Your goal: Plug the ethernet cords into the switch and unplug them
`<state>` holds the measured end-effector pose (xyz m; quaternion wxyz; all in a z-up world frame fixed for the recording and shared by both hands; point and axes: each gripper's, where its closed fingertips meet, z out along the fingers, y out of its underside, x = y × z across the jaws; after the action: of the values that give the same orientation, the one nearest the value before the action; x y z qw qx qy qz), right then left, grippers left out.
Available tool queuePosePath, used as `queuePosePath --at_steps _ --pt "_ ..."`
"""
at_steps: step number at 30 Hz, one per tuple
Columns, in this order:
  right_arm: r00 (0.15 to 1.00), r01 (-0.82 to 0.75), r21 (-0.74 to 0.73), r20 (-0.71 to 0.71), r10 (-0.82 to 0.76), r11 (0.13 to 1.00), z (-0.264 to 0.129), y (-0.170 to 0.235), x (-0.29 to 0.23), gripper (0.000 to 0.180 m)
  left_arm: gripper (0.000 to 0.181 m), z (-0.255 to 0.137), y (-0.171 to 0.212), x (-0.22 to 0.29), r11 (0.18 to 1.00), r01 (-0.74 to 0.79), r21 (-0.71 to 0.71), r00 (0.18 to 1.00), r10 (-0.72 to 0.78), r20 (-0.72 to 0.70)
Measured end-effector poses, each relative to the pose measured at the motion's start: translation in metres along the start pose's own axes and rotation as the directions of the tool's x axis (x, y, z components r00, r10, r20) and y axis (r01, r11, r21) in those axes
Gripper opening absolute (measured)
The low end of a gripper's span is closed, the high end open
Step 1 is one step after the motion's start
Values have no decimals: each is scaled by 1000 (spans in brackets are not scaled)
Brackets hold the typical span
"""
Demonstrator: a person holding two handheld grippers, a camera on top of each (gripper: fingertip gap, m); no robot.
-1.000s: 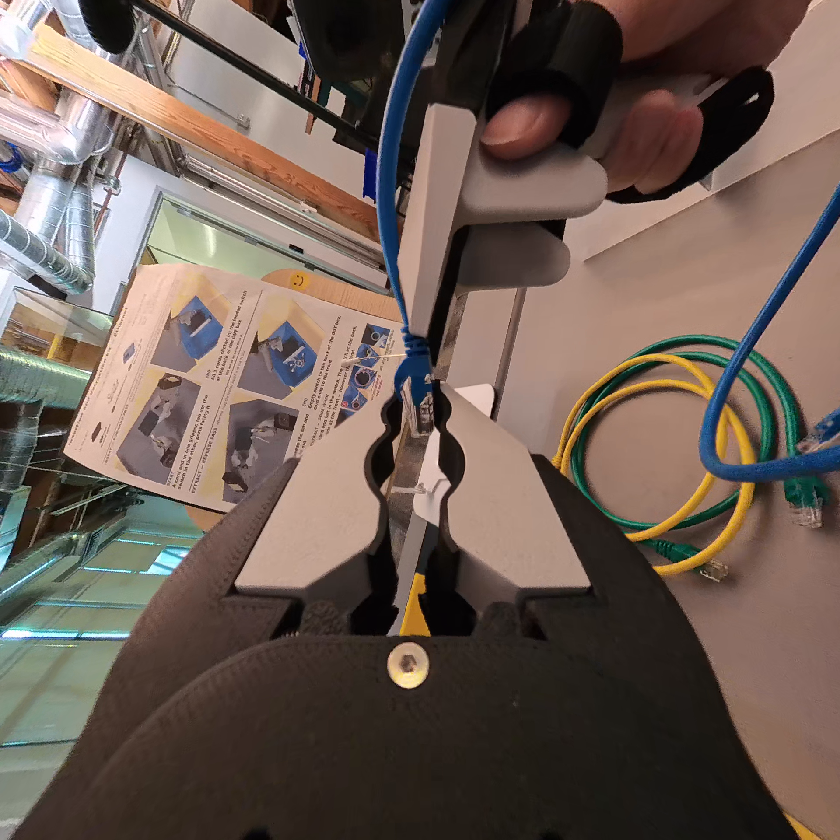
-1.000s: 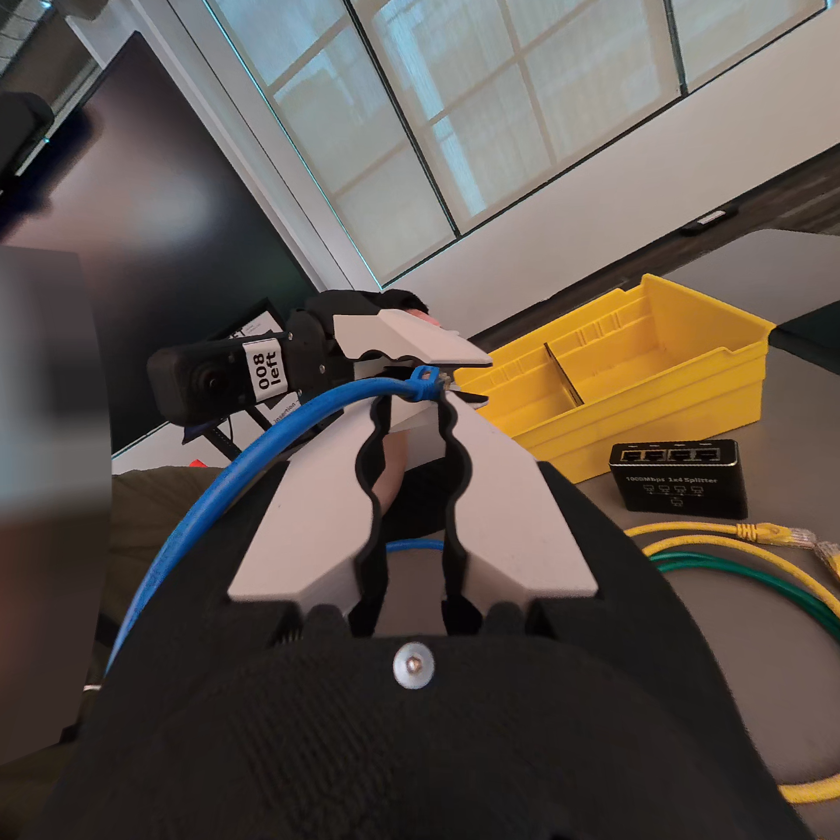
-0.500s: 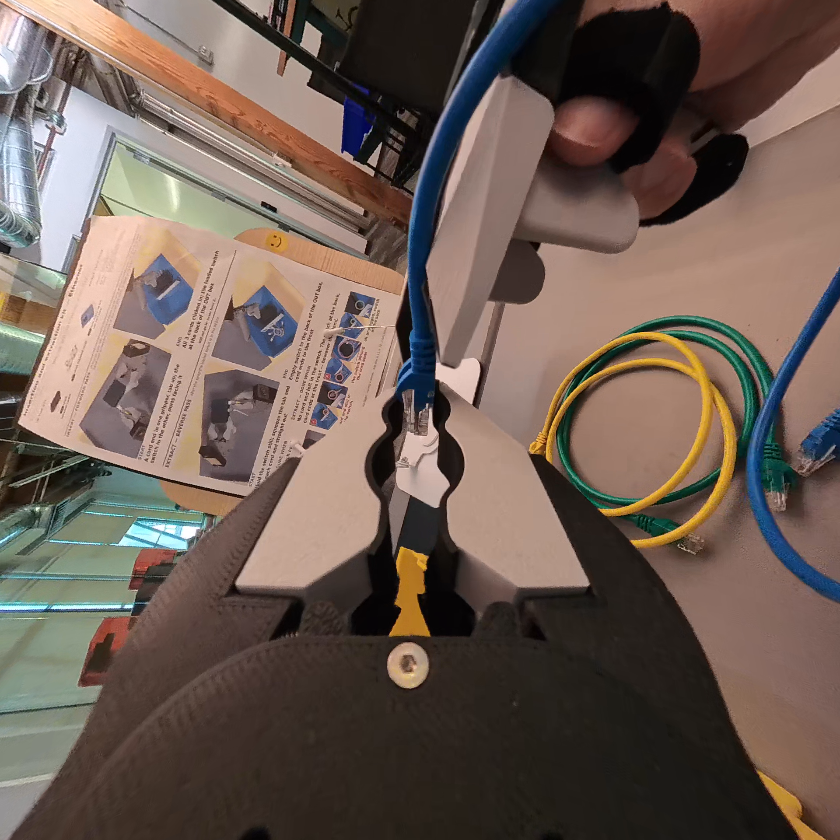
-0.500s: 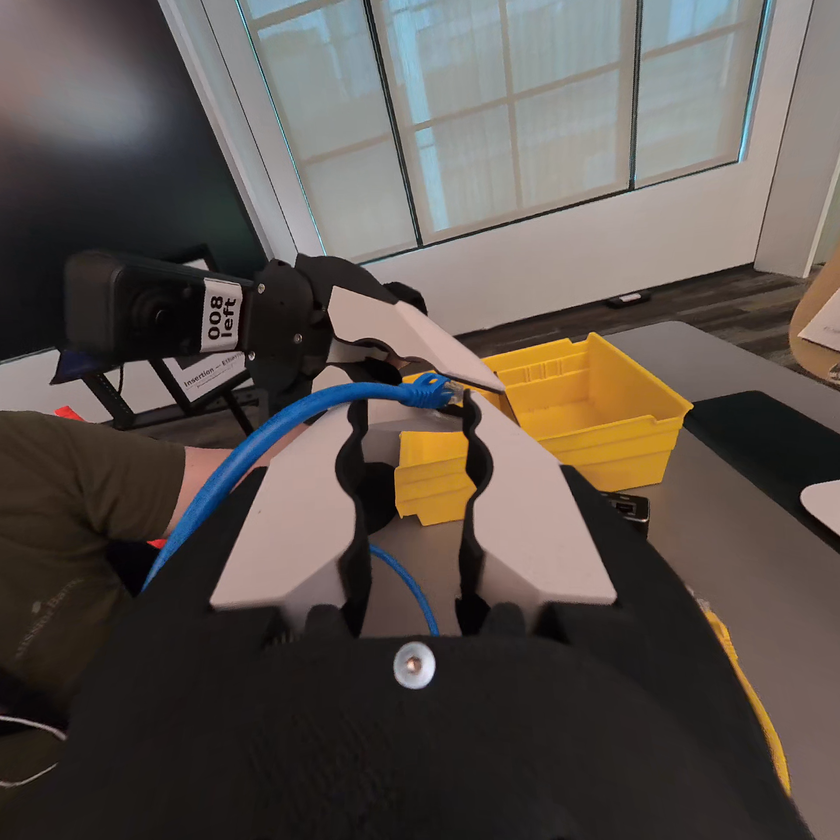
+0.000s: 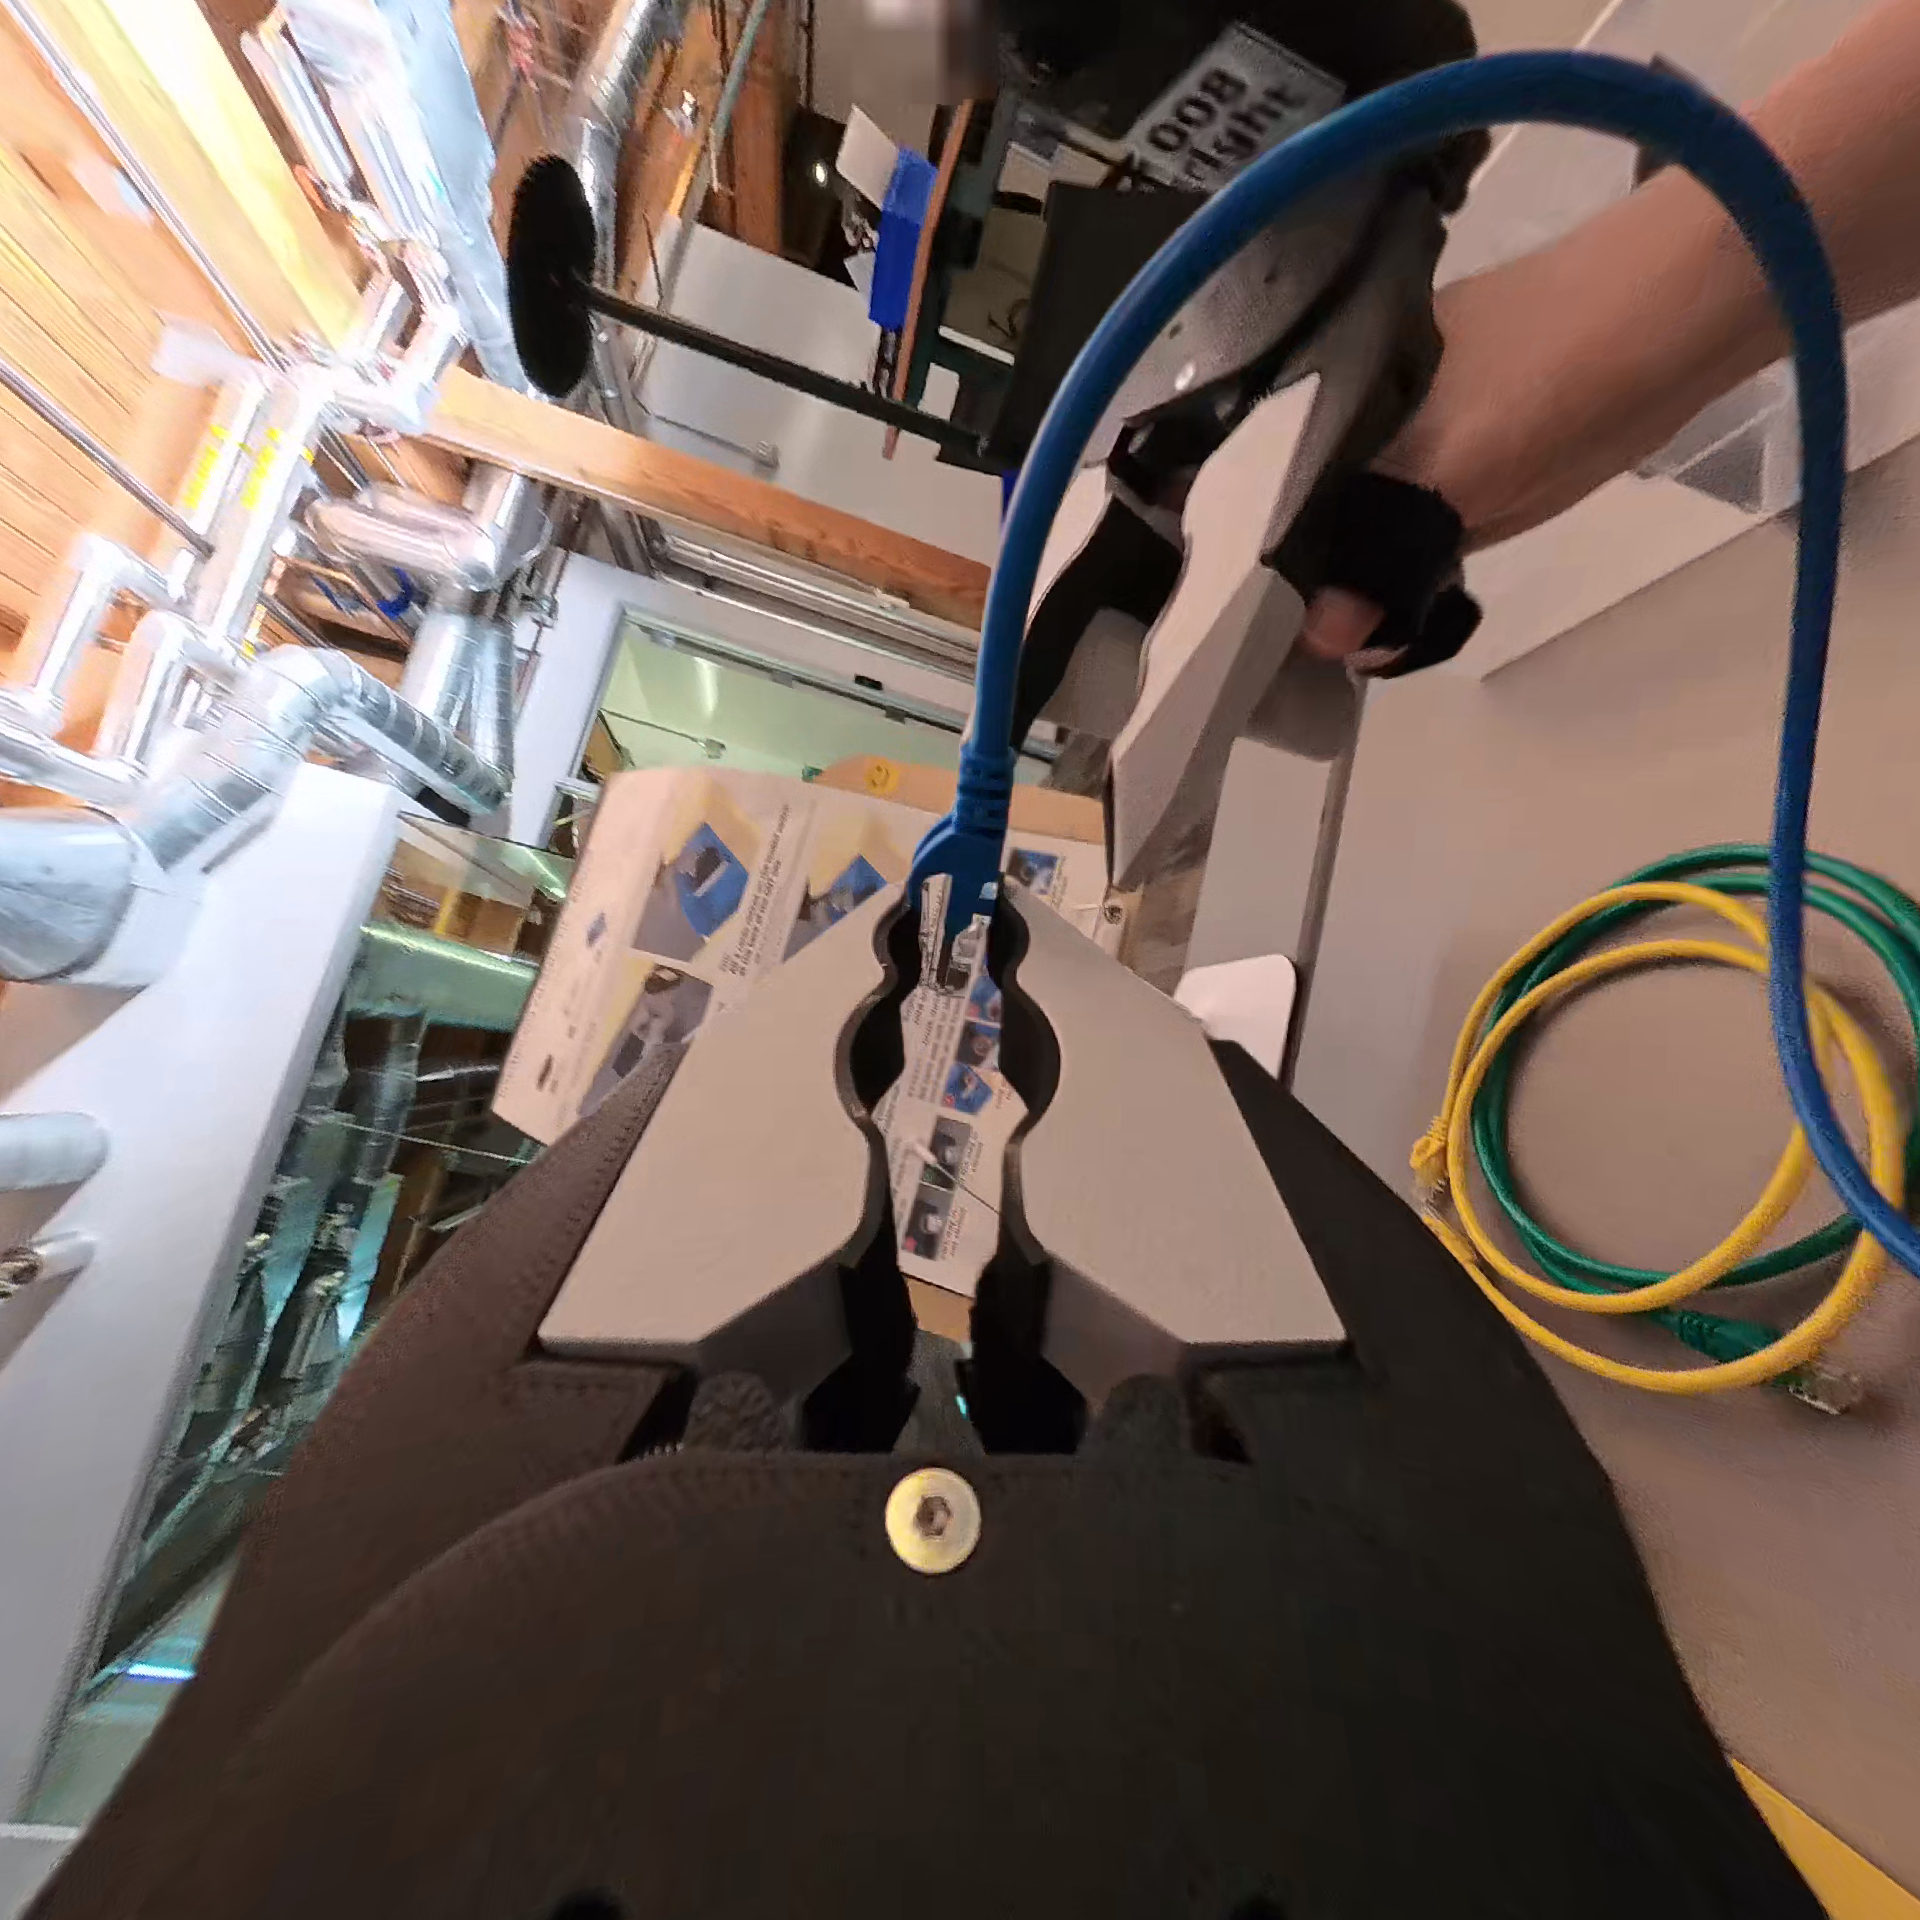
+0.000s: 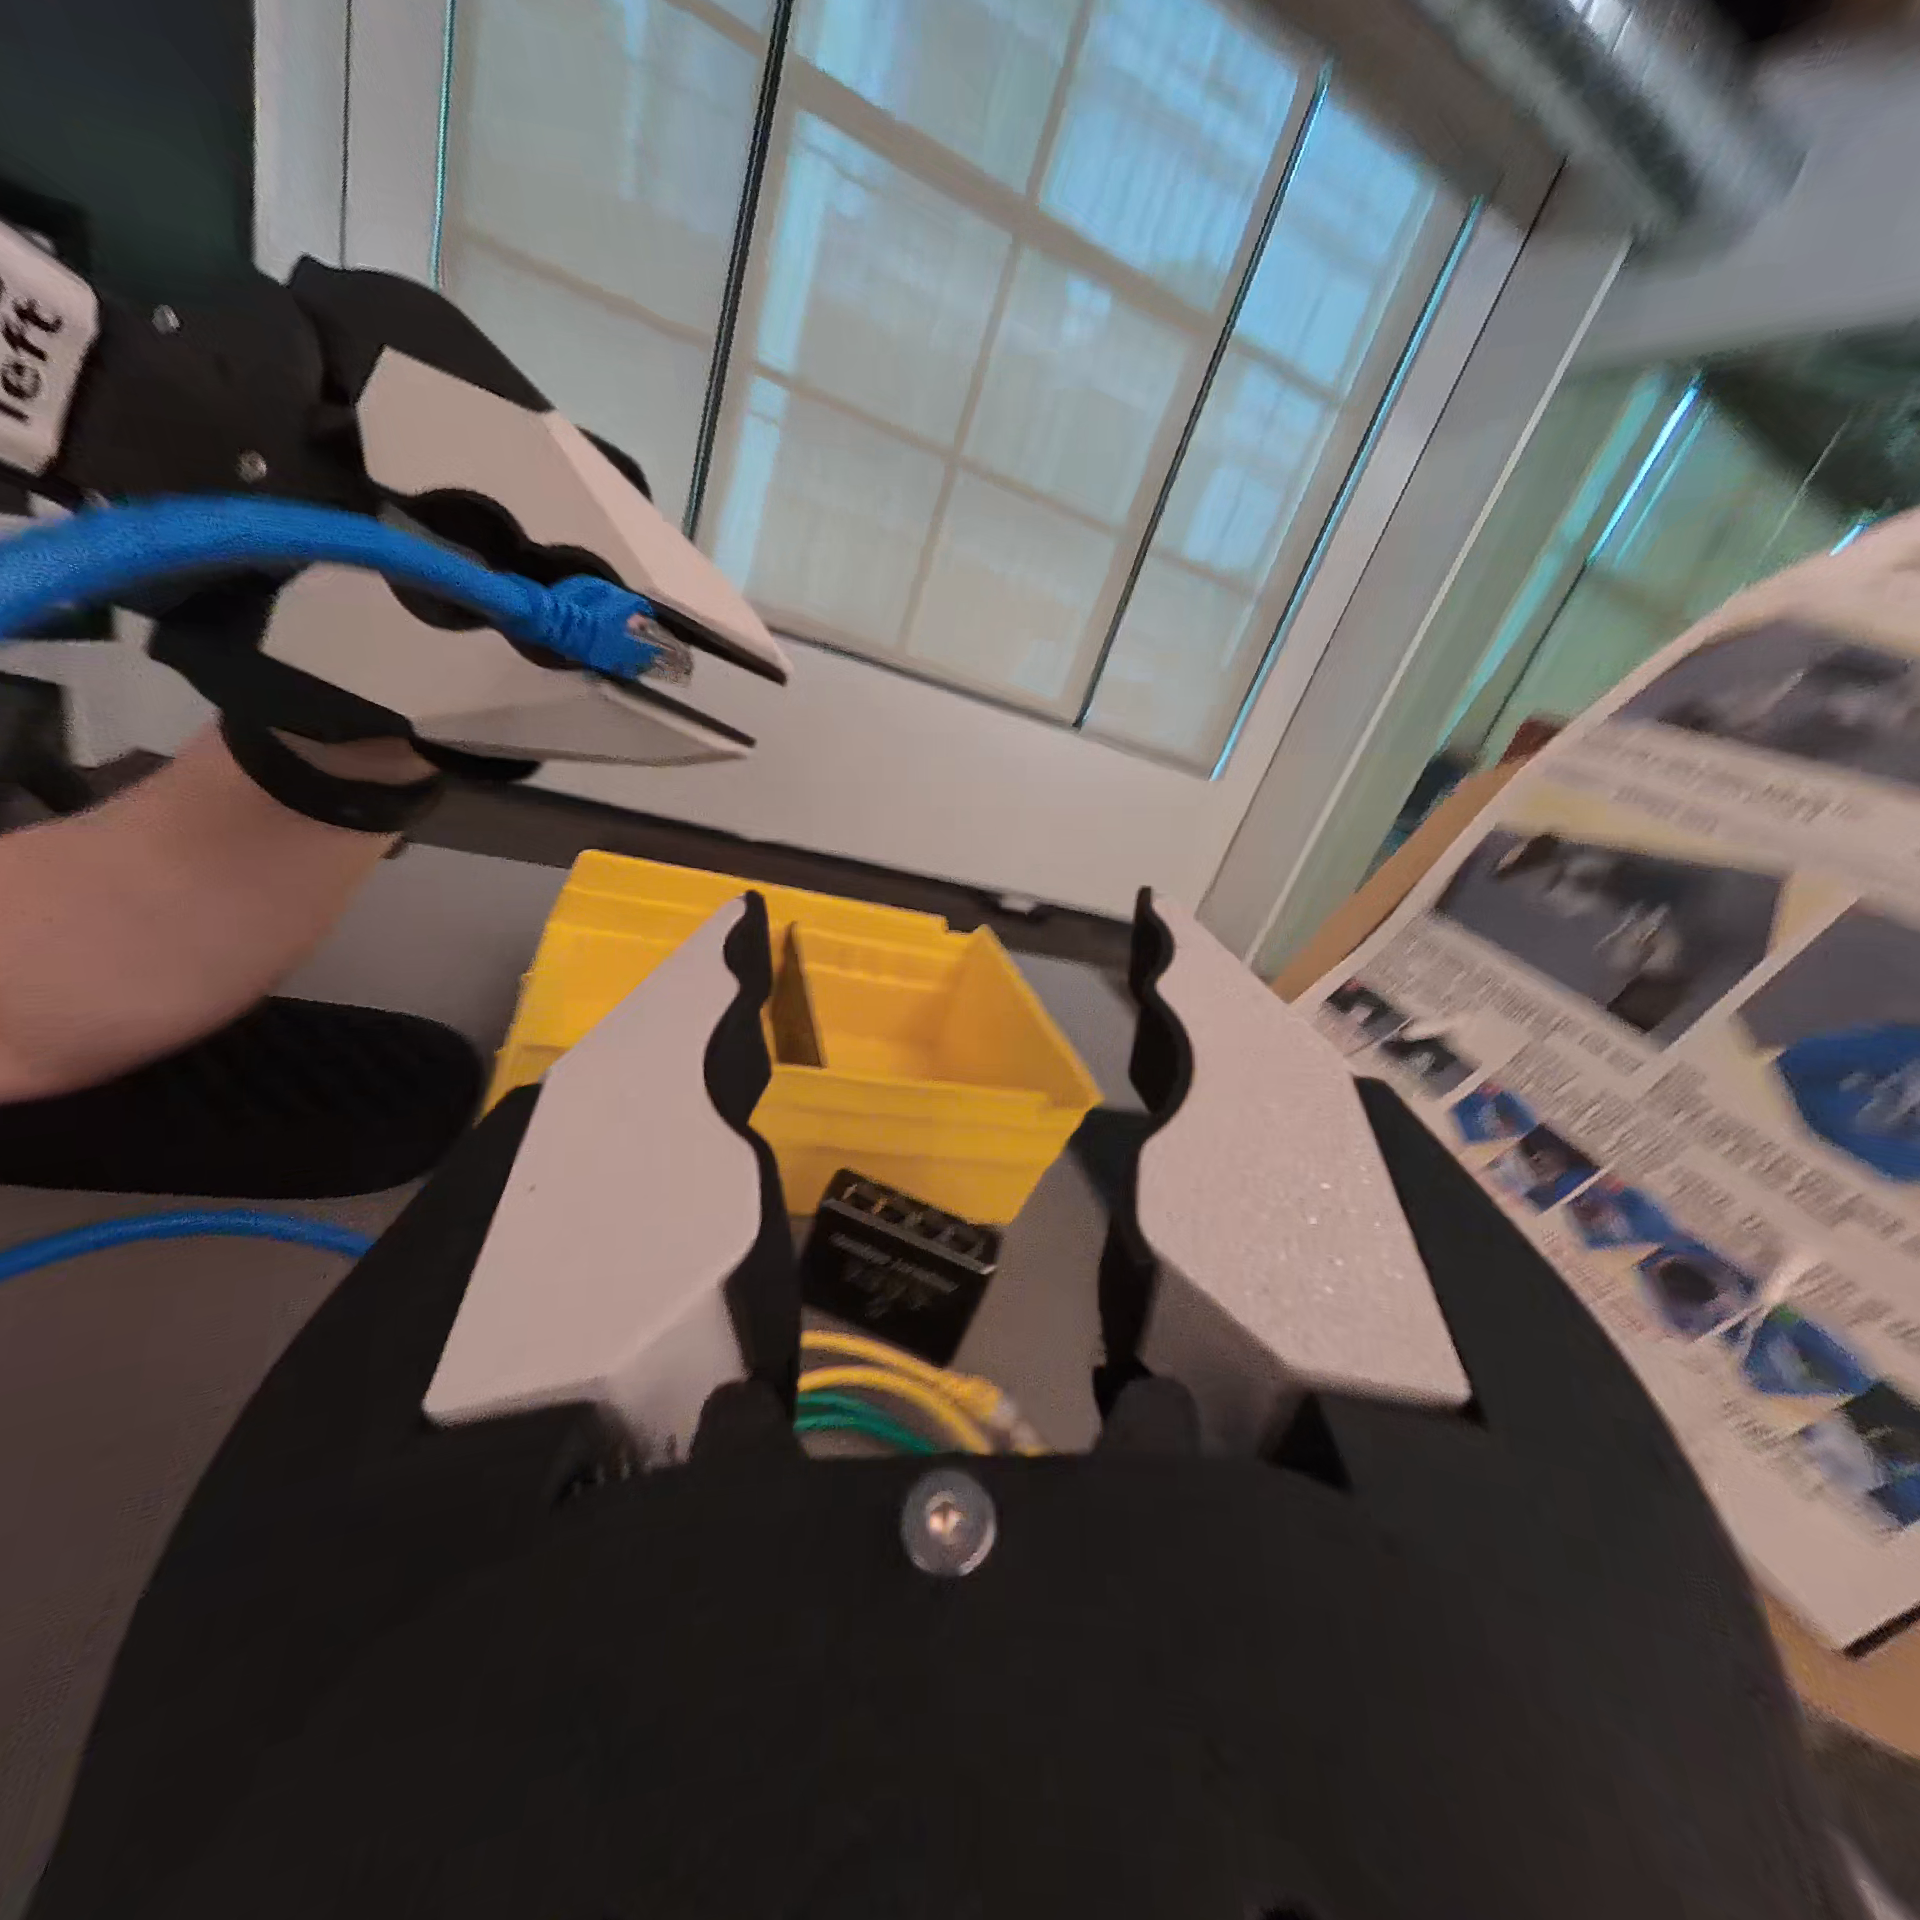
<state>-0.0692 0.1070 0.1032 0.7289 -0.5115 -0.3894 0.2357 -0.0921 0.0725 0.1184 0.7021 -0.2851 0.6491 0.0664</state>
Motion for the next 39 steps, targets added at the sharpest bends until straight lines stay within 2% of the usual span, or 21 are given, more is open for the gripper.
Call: queuePosePath --at_steps 3,5,7,9,11,13,16,17,21,22,25,28,31,34,39 --pt "993 110 84 -62 -105 990 -5 -14 1 78 10 -10 -19 -7 999 14 40 1000 -15 24" --pt "978 198 51 -78 -194 979 0 -5 -3 86 10 -14 -24 -12 998 40 38 999 -41 35" --pt "941 327 -17 -79 -328 945 9 9 -15 93 10 -12 -14 -17 999 38 -15 997 -37 67" --pt "926 376 16 -43 -375 927 17 7 -37 93 10 -7 3 -20 996 37 -78 996 -31 80" --pt "946 322 65 13 -323 945 22 0 -55 96 10 -1 17 -15 993 43 -108 998 -38 53" --pt "973 203 128 81 -214 971 23 -11 -65 96 10 5 27 -7 991 36 -127 999 -34 20" --pt "994 18 186 103 -38 982 22 -26 -60 96 10 13 35 3 989 6 -150 1000 -9 -16" --pt "995 -41 189 102 22 981 22 -29 -55 94 10 15 38 6 987 -12 -161 1000 8 -24" --pt "957 -285 108 82 278 952 25 -21 -33 66 10 20 50 9 975 -51 -218 999 48 -23" --pt "943 -331 95 77 324 939 26 -19 -29 65 10 20 52 8 973 -45 -224 999 41 -24" --pt "935 -354 104 43 352 929 27 -18 -25 61 10 21 55 8 972 -15 -234 1000 8 -30" --pt "943 -314 175 -56 328 933 21 -24 -15 41 9 22 55 9 971 -11 -238 1000 4 -28" --pt "936 -321 192 -85 342 927 19 -23 -11 27 9 23 56 9 966 -17 -257 1000 12 -22" --pt "917 -395 125 0 398 910 25 -18 -19 18 9 23 60 10 963 -38 -267 999 32 -27" --pt "867 -498 46 61 495 866 27 -11 -21 9 10 22 64 11 957 -61 -283 998 54 -34"
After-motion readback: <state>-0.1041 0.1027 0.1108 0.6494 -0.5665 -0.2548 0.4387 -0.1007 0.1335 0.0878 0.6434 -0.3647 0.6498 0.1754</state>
